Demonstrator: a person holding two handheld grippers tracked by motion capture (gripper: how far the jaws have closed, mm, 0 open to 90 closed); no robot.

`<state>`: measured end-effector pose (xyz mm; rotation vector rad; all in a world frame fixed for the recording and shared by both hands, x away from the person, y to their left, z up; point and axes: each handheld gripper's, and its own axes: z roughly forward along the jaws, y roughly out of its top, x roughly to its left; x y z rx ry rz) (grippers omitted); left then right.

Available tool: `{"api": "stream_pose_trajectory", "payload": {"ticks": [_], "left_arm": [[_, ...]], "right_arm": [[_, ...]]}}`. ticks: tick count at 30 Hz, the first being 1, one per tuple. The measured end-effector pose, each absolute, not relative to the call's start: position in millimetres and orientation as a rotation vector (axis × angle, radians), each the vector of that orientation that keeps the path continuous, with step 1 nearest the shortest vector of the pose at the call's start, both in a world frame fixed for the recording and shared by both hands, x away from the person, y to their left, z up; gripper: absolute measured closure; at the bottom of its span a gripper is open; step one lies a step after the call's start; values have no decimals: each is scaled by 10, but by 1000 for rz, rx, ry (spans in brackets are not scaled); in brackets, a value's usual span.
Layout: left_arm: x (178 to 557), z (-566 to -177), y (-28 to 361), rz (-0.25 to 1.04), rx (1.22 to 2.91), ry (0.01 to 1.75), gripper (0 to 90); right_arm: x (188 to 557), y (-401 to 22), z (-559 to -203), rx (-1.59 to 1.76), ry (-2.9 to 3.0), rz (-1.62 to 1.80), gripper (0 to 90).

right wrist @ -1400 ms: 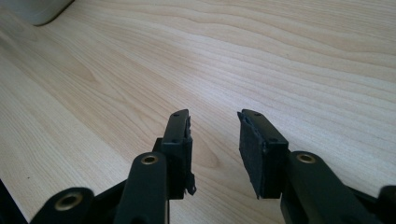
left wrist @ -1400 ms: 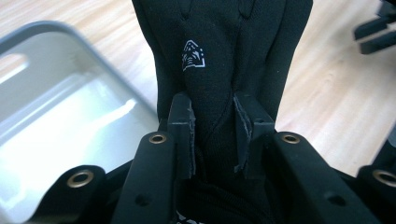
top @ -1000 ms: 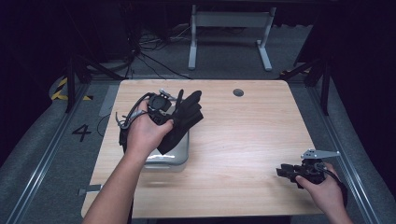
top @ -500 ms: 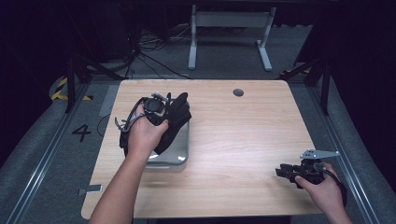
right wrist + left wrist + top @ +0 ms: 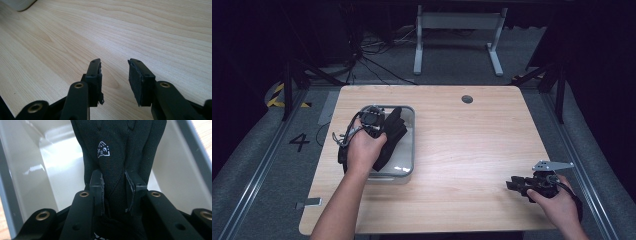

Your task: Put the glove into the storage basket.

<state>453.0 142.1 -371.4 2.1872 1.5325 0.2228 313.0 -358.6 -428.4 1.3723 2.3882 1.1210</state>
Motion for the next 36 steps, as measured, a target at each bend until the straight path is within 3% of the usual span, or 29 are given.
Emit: {"api": "stream_pose_trajectory", "payload": {"ticks": [18, 21, 24, 31, 36], "left_arm": [[4594, -4004, 1384, 142, 2229, 1607, 679], [4599, -3999, 1376, 136, 2220, 1605, 611], [4587, -3959, 1363, 187, 2215, 1589, 449], [4492, -3845, 1340, 255, 2199, 1516, 396], [4392, -3721, 1294, 236, 2192, 1441, 408]], "right_arm": [[3136, -3566, -4282, 1365, 2388, 1125, 624], [3135, -3568, -4279, 1362, 2384, 1132, 622], [3141, -3572, -4279, 1364, 2384, 1130, 619], [3175, -3549, -4280, 1346, 2391, 1136, 612], [3212, -3529, -4286, 1337, 2396, 1137, 608]]}}
